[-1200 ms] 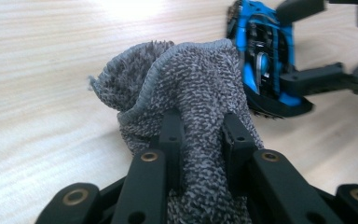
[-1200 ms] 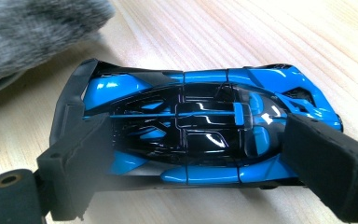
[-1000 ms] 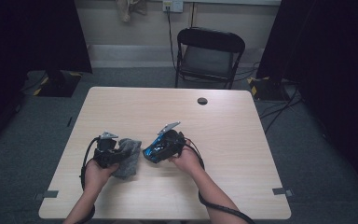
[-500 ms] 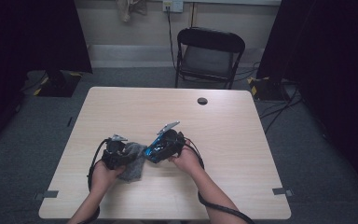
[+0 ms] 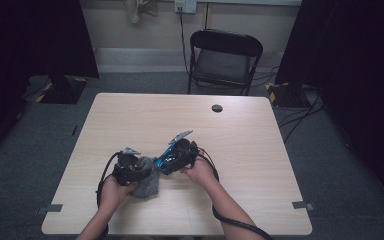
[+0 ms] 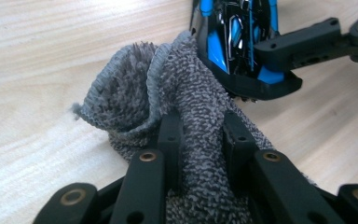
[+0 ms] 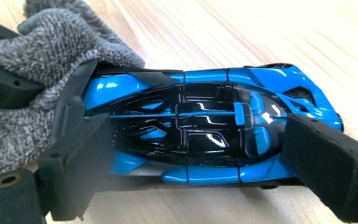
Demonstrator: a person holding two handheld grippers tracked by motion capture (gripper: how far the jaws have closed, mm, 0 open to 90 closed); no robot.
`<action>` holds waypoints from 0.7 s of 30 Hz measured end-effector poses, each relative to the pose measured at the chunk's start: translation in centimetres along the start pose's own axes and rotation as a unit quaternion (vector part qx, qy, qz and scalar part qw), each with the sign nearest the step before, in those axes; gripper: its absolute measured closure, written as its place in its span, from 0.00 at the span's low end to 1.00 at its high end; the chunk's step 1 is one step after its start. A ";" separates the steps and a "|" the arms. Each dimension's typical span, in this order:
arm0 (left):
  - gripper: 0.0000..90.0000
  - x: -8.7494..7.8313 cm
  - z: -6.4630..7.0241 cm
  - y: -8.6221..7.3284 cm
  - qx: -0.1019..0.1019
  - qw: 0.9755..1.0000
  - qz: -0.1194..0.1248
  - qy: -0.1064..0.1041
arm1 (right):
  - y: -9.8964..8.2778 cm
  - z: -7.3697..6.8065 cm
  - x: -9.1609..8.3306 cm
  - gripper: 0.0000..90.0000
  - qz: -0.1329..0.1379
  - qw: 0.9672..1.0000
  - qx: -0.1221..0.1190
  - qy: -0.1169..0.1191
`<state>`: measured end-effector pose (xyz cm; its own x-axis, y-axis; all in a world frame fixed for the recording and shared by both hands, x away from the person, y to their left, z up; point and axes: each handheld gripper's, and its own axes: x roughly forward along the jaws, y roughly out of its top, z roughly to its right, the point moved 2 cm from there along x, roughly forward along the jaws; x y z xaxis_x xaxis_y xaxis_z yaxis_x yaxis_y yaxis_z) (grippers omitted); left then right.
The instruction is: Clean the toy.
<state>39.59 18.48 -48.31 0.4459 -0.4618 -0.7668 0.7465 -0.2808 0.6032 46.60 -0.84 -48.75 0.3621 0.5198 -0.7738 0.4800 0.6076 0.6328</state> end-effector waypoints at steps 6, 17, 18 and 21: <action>0.82 -0.3 0.3 -0.4 -0.002 1.000 -0.003 -0.008 | 0.0 0.0 0.0 0.10 -0.001 1.000 0.001 -0.001; 0.82 -0.3 2.3 -0.9 0.021 0.999 -0.018 -0.034 | 0.0 0.0 0.0 0.10 0.000 1.000 -0.001 0.000; 0.82 -0.2 2.5 -0.9 0.025 0.999 -0.021 -0.037 | 0.0 0.0 0.0 0.10 0.000 1.000 -0.001 0.000; 0.82 -0.1 3.1 -0.9 0.030 0.998 -0.023 -0.044 | 0.0 0.0 0.0 0.10 0.000 1.000 -0.001 0.000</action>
<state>37.32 16.23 -48.10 0.3645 -0.5186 -0.7734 0.7336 -0.3517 0.5815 46.63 -0.84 -48.75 0.3628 0.5197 -0.7735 0.4775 0.6091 0.6332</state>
